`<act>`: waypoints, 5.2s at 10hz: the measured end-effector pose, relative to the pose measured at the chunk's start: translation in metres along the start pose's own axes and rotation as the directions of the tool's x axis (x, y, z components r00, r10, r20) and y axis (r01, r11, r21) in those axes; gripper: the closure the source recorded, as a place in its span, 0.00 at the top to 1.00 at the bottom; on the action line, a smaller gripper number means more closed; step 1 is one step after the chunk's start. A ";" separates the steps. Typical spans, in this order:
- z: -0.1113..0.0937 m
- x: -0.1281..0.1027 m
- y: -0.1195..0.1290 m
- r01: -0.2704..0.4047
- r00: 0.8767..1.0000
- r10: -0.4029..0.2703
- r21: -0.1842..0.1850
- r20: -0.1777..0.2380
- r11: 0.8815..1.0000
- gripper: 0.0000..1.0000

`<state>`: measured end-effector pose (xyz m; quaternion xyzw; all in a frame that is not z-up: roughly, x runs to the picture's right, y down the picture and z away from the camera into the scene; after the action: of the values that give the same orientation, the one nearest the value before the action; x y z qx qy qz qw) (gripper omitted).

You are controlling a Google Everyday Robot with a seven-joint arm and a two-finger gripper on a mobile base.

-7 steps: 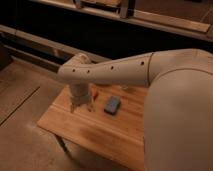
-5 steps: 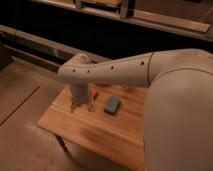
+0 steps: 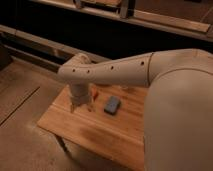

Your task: Move the arm in a circular motion

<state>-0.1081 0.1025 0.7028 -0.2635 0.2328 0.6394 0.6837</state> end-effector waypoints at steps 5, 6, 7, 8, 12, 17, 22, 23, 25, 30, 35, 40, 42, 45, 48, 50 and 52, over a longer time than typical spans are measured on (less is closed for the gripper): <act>0.000 0.000 0.000 0.000 1.000 0.000 0.000 0.000 1.000 0.65; 0.000 0.000 0.000 0.000 1.000 0.000 0.000 0.000 1.000 0.65; 0.000 0.000 0.000 0.000 1.000 0.000 0.000 0.000 1.000 0.65; 0.000 0.000 0.000 0.000 1.000 0.000 0.000 0.000 1.000 0.65; 0.000 0.000 0.000 0.000 1.000 0.000 0.000 0.000 1.000 0.65; -0.004 -0.010 0.008 -0.040 0.999 0.040 -0.043 0.011 0.998 0.65; -0.029 -0.074 -0.025 -0.269 0.960 0.279 -0.183 0.026 0.945 0.65; -0.029 -0.081 -0.041 -0.300 0.950 0.310 -0.183 0.028 0.936 0.65; -0.025 -0.090 -0.078 -0.342 0.937 0.349 -0.149 0.025 0.928 0.65; -0.022 -0.091 -0.101 -0.381 0.922 0.386 -0.129 0.015 0.915 0.65; -0.043 -0.120 -0.139 -0.456 0.881 0.465 -0.101 0.091 0.884 0.65; -0.077 -0.172 -0.107 -0.376 0.901 0.378 -0.050 0.211 0.925 0.65; -0.076 -0.170 -0.068 -0.293 0.931 0.292 -0.031 0.218 0.956 0.65; -0.066 -0.133 -0.030 -0.236 0.951 0.243 -0.062 0.189 0.970 0.65; -0.048 -0.084 -0.033 -0.217 0.957 0.220 -0.038 0.188 0.975 0.65; -0.042 -0.067 -0.052 -0.249 0.950 0.249 -0.026 0.191 0.968 0.65; -0.046 -0.065 -0.101 -0.368 0.909 0.368 -0.037 0.196 0.929 0.65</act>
<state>-0.0118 0.0186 0.7172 -0.1496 0.2088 0.7797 0.5710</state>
